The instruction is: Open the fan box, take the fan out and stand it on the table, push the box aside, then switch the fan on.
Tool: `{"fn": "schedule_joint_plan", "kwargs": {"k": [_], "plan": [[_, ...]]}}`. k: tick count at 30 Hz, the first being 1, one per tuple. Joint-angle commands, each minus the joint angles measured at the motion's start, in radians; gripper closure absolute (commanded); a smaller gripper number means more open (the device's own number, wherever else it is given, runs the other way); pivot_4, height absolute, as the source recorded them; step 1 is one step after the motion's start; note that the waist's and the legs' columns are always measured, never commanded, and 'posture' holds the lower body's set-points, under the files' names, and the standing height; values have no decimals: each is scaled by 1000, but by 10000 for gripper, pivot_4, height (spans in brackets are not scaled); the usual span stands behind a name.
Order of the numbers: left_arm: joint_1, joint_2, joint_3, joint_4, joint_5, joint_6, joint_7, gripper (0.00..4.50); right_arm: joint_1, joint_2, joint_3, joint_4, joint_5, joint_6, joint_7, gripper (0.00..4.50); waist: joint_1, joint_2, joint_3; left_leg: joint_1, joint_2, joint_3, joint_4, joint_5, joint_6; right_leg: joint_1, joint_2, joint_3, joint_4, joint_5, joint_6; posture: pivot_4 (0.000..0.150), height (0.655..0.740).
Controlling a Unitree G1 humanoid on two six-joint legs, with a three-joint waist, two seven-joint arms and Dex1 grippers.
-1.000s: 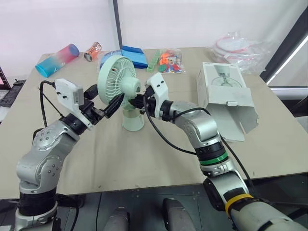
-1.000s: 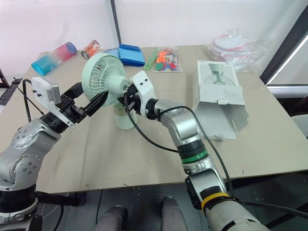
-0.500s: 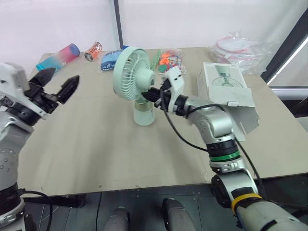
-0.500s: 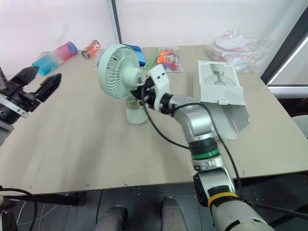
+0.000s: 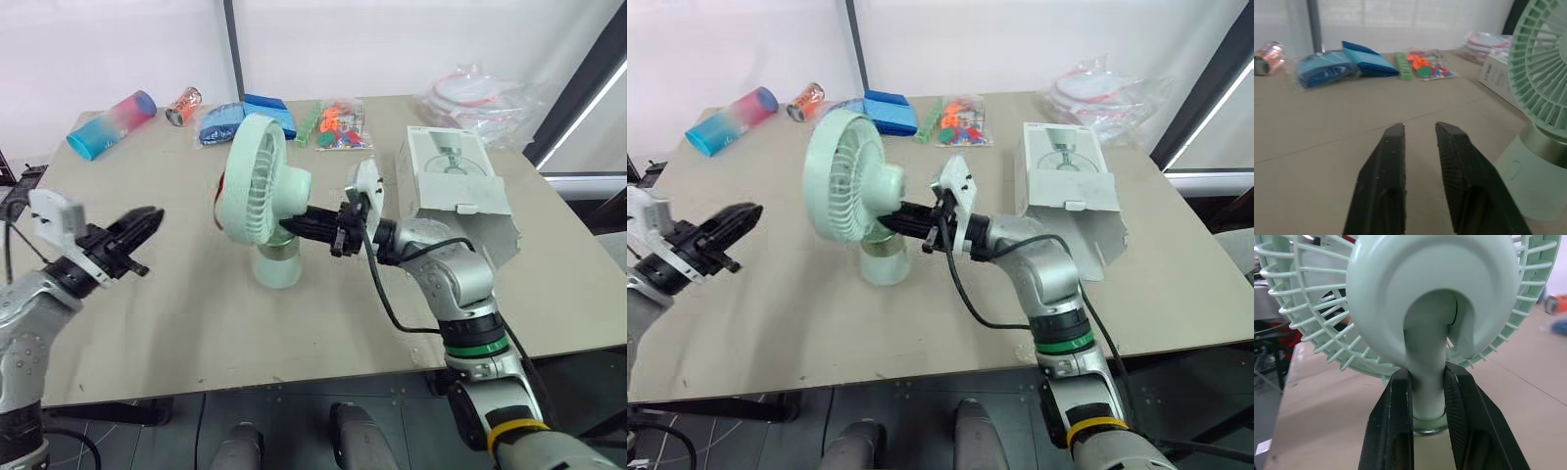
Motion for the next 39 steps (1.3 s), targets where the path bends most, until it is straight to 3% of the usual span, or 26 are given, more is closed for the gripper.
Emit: {"fn": "schedule_joint_plan", "kwargs": {"k": [1, 9, 27, 39], "plan": [[-10, 14, -49, -2, 27, -29, -66, 44823, 12, -24, 12, -34, 7, -91, 69, 42051, 0, 0, 0, 0, 0, 0, 0, 0, 0, 0, 0, 0, 0, 0, 0, 1500, 7400], [47, 35, -176, -12, 129, -56, -167, 44823, 50, -39, 44, -13, -13, -184, 116, 42051, -2, 0, 0, 0, 0, 0, 0, 0, 0, 0, 0, 0, 0, 0, 0, 1500, 7400], [48, 41, -293, -35, 160, -54, -282, 44823, 119, -94, 81, -42, -30, -221, 167, 42051, -1, 0, 0, 1, 0, 0, 0, -1, 1, 0, 0, 0, 0, 0, 0, 1500, 7400], [-29, -21, -432, 60, 274, -109, -291, 44823, 116, -87, 100, -31, -51, -217, 130, 42051, 0, 1, -1, 2, 0, 0, 0, -1, 1, 1, 0, 0, 0, 0, 0, 1500, 7400]]}}
